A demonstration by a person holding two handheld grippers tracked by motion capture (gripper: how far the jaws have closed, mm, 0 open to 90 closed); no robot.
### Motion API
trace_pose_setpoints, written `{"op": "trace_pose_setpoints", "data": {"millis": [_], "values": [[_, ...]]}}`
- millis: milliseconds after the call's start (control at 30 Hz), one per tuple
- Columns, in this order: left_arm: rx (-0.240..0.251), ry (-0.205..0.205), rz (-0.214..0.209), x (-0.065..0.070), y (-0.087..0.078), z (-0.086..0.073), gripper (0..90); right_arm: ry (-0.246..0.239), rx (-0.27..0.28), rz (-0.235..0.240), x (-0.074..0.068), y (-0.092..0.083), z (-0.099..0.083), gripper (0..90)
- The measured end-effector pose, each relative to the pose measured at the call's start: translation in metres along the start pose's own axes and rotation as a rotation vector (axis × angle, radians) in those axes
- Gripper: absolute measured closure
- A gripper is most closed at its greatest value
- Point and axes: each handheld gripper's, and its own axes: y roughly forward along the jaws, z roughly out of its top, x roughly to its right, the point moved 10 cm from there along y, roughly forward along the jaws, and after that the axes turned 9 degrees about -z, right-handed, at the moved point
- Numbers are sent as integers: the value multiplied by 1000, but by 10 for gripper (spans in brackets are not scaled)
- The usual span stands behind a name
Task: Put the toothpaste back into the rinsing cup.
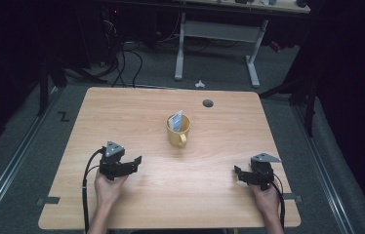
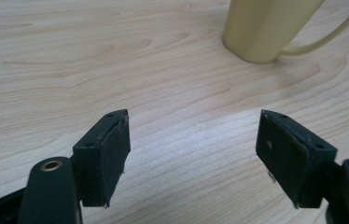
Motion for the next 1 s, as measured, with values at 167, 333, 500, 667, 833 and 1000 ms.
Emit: {"op": "trace_pose_setpoints", "data": {"millis": [167,333,500,667,833,1000], "values": [[-10,16,5,0,7,-1,264,0,0,0,0,0,0,236],[-22,12,6,3,13,-3,266,0,1,-2,0,0,0,236],[-36,15,2,4,21,-5,269,2,0,-2,0,0,0,236],[-46,18,11,4,25,-7,268,2,0,-2,0,0,0,236],[-47,50,52,1,30,-7,287,1,0,-2,0,0,0,236],[-54,49,61,0,36,-8,290,2,-1,-2,0,0,0,236]]}}
